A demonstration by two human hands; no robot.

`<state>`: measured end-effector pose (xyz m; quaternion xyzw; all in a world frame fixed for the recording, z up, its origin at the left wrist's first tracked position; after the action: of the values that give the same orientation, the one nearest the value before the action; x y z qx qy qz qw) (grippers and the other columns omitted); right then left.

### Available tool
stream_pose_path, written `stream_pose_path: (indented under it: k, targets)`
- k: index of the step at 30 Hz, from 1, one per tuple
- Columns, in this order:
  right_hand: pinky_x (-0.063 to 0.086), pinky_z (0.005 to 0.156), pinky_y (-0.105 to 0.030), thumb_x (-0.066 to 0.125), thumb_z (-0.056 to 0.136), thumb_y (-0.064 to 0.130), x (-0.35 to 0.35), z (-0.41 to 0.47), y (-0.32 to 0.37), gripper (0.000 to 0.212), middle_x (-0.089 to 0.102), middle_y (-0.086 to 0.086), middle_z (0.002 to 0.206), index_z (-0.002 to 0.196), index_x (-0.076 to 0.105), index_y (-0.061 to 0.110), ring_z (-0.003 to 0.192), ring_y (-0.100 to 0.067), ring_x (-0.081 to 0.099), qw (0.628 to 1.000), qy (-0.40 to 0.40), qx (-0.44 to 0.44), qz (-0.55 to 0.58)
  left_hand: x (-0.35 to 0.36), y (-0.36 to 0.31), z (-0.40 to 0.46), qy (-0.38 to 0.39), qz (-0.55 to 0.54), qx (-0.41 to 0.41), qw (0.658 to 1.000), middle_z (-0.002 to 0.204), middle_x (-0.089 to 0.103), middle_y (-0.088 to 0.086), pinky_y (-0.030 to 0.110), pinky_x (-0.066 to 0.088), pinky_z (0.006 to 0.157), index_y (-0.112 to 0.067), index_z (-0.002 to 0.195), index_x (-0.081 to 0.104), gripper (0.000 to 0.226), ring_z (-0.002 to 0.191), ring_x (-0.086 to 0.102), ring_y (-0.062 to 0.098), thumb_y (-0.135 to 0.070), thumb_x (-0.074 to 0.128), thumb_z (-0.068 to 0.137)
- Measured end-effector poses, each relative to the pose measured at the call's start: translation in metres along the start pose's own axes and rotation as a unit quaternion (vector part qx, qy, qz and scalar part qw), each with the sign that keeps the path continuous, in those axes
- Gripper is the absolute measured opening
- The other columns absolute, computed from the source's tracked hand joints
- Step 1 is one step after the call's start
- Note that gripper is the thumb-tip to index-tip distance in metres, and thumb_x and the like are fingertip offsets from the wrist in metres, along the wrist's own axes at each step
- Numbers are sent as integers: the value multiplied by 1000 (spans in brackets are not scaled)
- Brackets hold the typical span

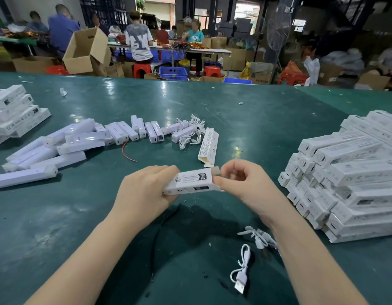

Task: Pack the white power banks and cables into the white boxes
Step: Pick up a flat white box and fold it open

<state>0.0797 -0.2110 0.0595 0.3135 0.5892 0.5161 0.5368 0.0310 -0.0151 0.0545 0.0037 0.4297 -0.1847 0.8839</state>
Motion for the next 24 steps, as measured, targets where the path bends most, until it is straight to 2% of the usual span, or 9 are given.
stream_pose_path:
  k: [3,5,8,10,13,16,19,21,24]
  targets:
    - [46,63,-16,76,80,37,1,-4,12,15,58,20,71,89,69,28,64,-2,51,997,29,-45,53,4,9,0,-3,-64,-78,995,57,43,-9,33,40,47,-24,70,45,14,54,37,19,-29,58,68]
    - [49,67,-15,74,82,28,6,-7,18,13,69,16,87,95,70,29,71,-1,59,992,52,-76,89,3,12,0,-11,-97,-97,991,55,42,-9,35,42,49,-25,70,43,16,54,38,18,-30,58,69]
    - [51,66,-21,70,89,9,10,-9,21,22,72,-2,97,105,65,23,76,-11,65,984,37,-111,135,1,10,0,-10,-97,-98,990,54,42,-10,35,43,50,-25,70,44,15,55,39,23,-30,57,69]
    - [51,64,-18,68,90,5,10,-10,24,22,72,-3,91,103,69,22,69,-10,64,982,14,-137,132,3,7,0,4,-86,-91,992,56,45,-10,35,44,50,-22,71,47,18,57,43,26,-27,63,70]
    - [49,61,-13,69,89,5,11,-11,24,22,67,-13,70,86,78,25,60,-13,57,980,-27,-151,125,6,5,-1,7,-71,-96,993,57,46,-8,35,44,50,-20,71,46,26,58,46,28,-18,72,71]
    - [52,64,-15,70,88,7,17,-14,22,22,74,0,72,84,78,27,60,-9,64,977,-63,-150,139,9,4,-2,3,-54,-114,992,54,39,-10,33,39,48,-24,70,41,31,57,42,28,-18,71,71]
    - [55,70,-17,67,91,11,26,-17,16,24,77,2,92,87,80,31,81,-11,73,972,-82,-125,181,13,4,-3,8,-24,-128,991,56,37,-13,31,33,49,-24,75,41,29,59,41,27,-23,69,76]
    - [57,79,-22,62,95,14,37,-18,11,24,76,8,103,101,76,32,96,-7,70,971,-58,-109,204,17,6,-4,23,-25,-152,988,60,40,-10,32,34,51,-24,78,38,28,63,44,27,-27,66,80]
    - [50,98,-25,57,98,27,52,-24,9,32,68,11,122,130,58,34,109,2,63,986,-44,-129,99,19,6,-3,30,-35,-167,985,63,41,-8,34,38,52,-25,79,33,32,65,44,28,-30,64,84]
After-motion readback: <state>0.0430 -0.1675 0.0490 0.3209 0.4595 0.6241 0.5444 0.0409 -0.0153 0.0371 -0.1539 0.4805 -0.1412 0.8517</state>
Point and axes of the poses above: each hand's wrist, its own z-axis towards the middle knuckle, its own x-axis out of the palm, y = z × x, the point moved 5 cm from there along z, towards the middle knuckle
